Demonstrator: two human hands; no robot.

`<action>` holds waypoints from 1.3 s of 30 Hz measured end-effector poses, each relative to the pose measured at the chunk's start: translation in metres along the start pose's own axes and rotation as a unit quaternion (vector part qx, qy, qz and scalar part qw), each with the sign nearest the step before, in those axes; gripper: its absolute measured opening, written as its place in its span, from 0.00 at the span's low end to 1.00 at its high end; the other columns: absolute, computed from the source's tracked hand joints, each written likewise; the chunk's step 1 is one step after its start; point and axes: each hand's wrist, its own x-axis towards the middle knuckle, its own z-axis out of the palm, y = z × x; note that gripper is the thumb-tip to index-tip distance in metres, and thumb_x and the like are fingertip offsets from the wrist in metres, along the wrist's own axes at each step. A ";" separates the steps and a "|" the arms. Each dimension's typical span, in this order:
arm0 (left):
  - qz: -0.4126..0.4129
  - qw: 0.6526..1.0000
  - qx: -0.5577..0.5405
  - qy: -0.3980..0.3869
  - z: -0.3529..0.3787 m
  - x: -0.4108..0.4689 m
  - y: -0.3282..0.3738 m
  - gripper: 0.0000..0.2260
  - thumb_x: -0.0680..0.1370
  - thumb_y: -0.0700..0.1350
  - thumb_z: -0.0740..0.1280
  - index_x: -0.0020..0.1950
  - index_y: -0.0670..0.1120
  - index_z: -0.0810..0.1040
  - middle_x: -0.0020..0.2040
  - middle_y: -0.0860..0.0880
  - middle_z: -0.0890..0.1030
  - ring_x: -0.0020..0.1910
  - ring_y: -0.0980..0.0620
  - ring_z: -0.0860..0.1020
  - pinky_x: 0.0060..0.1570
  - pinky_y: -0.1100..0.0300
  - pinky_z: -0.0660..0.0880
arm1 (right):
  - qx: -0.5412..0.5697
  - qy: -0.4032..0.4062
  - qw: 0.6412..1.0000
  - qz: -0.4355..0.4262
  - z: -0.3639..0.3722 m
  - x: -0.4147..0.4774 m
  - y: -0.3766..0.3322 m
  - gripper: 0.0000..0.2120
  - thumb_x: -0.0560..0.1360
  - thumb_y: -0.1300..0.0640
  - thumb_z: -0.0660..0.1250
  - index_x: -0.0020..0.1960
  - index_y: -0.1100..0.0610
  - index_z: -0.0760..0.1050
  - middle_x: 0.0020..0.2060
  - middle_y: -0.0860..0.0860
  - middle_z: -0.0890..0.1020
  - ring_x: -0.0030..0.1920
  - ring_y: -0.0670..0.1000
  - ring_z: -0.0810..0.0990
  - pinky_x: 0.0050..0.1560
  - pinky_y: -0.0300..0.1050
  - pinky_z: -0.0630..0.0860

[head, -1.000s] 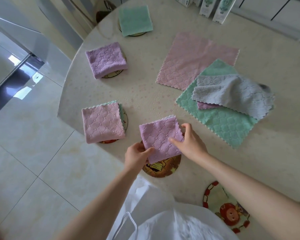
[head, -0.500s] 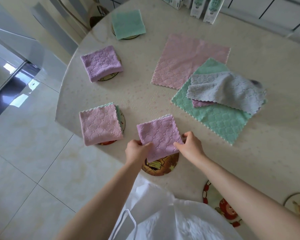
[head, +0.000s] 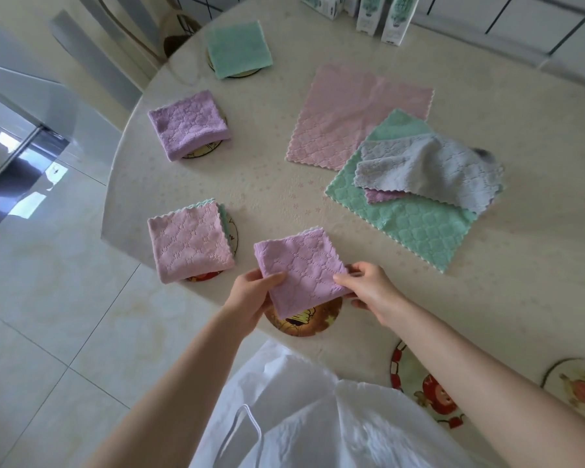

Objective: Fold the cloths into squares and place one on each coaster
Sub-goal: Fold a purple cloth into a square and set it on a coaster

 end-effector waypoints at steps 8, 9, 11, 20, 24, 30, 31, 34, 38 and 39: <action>-0.004 0.997 0.046 0.057 -0.018 -0.010 -0.039 0.13 0.75 0.37 0.70 0.59 0.39 0.77 0.53 0.39 0.82 0.48 0.42 0.82 0.47 0.49 0.80 | -0.036 0.023 0.999 -0.028 0.018 -0.013 0.048 0.08 0.70 0.58 0.72 0.44 0.52 0.73 0.44 0.53 0.82 0.37 0.50 0.79 0.34 0.43 0.77; -0.006 0.996 0.052 0.066 -0.017 -0.011 -0.041 0.12 0.75 0.38 0.70 0.58 0.39 0.77 0.53 0.39 0.82 0.47 0.42 0.82 0.45 0.50 0.80 | -0.047 0.030 0.998 -0.028 0.019 -0.014 0.051 0.08 0.70 0.58 0.72 0.43 0.52 0.73 0.43 0.52 0.82 0.37 0.50 0.79 0.35 0.45 0.79; -0.005 0.995 0.057 0.085 -0.015 -0.013 -0.042 0.09 0.76 0.41 0.69 0.54 0.39 0.78 0.50 0.39 0.83 0.44 0.44 0.82 0.39 0.53 0.80 | -0.063 0.043 0.997 -0.025 0.020 -0.015 0.057 0.08 0.70 0.57 0.72 0.42 0.51 0.73 0.40 0.50 0.82 0.37 0.51 0.81 0.40 0.51 0.81; 0.090 0.927 0.276 0.238 -0.017 -0.004 -0.047 0.08 0.69 0.48 0.73 0.41 0.45 0.78 0.37 0.44 0.83 0.37 0.45 0.82 0.41 0.48 0.81 | -0.169 0.071 0.981 -0.061 0.018 -0.016 0.058 0.12 0.70 0.53 0.72 0.50 0.56 0.75 0.42 0.49 0.80 0.44 0.51 0.78 0.43 0.40 0.70; 0.140 0.867 0.389 0.277 -0.014 -0.011 -0.043 0.12 0.69 0.48 0.73 0.47 0.45 0.74 0.44 0.49 0.79 0.43 0.48 0.77 0.39 0.57 0.69 | -0.238 0.069 0.964 -0.101 0.010 -0.018 0.059 0.10 0.71 0.55 0.70 0.50 0.57 0.75 0.42 0.50 0.80 0.44 0.51 0.77 0.42 0.39 0.67; 0.227 0.757 0.544 0.281 -0.003 -0.009 -0.026 0.13 0.72 0.45 0.68 0.56 0.48 0.73 0.55 0.49 0.75 0.51 0.45 0.75 0.41 0.54 0.72 | -0.288 0.078 0.946 -0.127 -0.037 -0.014 0.050 0.06 0.74 0.61 0.64 0.50 0.55 0.74 0.39 0.47 0.79 0.40 0.48 0.77 0.41 0.40 0.73; 0.243 0.728 0.575 0.282 0.001 -0.008 -0.022 0.15 0.73 0.44 0.67 0.58 0.48 0.73 0.57 0.48 0.75 0.54 0.45 0.75 0.42 0.53 0.72 | -0.290 0.085 0.945 -0.129 -0.047 -0.012 0.047 0.05 0.74 0.61 0.64 0.49 0.55 0.74 0.39 0.47 0.78 0.40 0.47 0.77 0.41 0.40 0.74; 0.299 0.646 0.656 0.251 0.017 0.001 -0.007 0.18 0.72 0.44 0.67 0.62 0.47 0.73 0.58 0.47 0.75 0.58 0.44 0.72 0.50 0.51 0.74 | -0.295 0.119 0.939 -0.134 -0.078 -0.005 0.036 0.04 0.75 0.61 0.63 0.48 0.55 0.73 0.41 0.48 0.78 0.40 0.46 0.77 0.40 0.39 0.74; 0.344 0.619 0.683 0.178 0.052 0.023 0.018 0.16 0.74 0.43 0.68 0.62 0.47 0.75 0.59 0.49 0.75 0.58 0.47 0.72 0.52 0.54 0.75 | -0.326 0.169 0.919 -0.144 -0.117 0.013 0.018 0.05 0.75 0.59 0.64 0.50 0.56 0.75 0.44 0.49 0.79 0.44 0.50 0.78 0.43 0.43 0.74; 0.361 0.613 0.685 0.156 0.064 0.029 0.024 0.15 0.75 0.43 0.67 0.61 0.46 0.75 0.60 0.49 0.75 0.58 0.48 0.72 0.52 0.54 0.75 | -0.335 0.183 0.912 -0.152 -0.126 0.019 0.014 0.05 0.74 0.59 0.65 0.50 0.56 0.75 0.45 0.51 0.79 0.46 0.52 0.78 0.46 0.44 0.75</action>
